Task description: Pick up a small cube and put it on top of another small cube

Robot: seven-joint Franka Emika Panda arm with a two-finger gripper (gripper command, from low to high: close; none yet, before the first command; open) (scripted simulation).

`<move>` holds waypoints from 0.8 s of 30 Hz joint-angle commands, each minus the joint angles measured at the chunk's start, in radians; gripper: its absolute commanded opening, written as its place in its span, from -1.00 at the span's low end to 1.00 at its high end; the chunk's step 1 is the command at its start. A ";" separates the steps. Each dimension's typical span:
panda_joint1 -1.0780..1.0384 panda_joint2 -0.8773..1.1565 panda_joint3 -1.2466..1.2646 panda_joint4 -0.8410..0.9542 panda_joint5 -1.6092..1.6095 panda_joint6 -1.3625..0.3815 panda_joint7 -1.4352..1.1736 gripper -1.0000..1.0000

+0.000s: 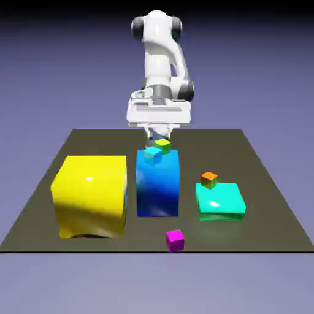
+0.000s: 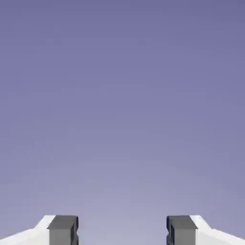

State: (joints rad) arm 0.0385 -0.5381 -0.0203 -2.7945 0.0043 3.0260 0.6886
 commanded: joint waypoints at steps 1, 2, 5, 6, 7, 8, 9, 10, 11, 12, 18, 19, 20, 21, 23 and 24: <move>0.022 0.026 -0.017 0.013 0.004 -0.009 -0.044 0.00; 0.044 0.053 -0.034 0.026 0.007 -0.018 -0.087 0.00; 0.110 0.132 -0.084 0.064 0.018 -0.046 -0.218 0.00; 0.132 0.159 -0.101 0.077 0.021 -0.055 -0.261 0.00; 0.154 0.185 -0.118 0.090 0.025 -0.064 -0.304 0.00; 0.176 0.212 -0.135 0.103 0.029 -0.073 -0.348 0.00; 0.198 0.238 -0.152 0.116 0.032 -0.082 -0.391 0.00; 0.220 0.265 -0.169 0.129 0.036 -0.091 -0.435 0.00; 0.242 0.291 -0.186 0.141 0.039 -0.100 -0.478 0.00; 0.264 0.318 -0.202 0.154 0.043 -0.110 -0.522 0.00; 0.395 0.476 -0.304 0.231 0.064 -0.164 -0.783 0.00; 0.417 0.503 -0.321 0.244 0.068 -0.173 -0.826 0.00; 0.439 0.529 -0.337 0.257 0.071 -0.183 -0.870 0.00; 0.461 0.556 -0.354 0.270 0.075 -0.192 -0.913 0.00; 0.505 0.609 -0.388 0.296 0.082 -0.210 -1.000 0.00; 0.527 0.635 -0.405 0.308 0.085 -0.219 -1.044 0.00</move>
State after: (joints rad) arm 0.5668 0.0971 -0.4251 -2.4861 0.0898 2.8069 -0.3552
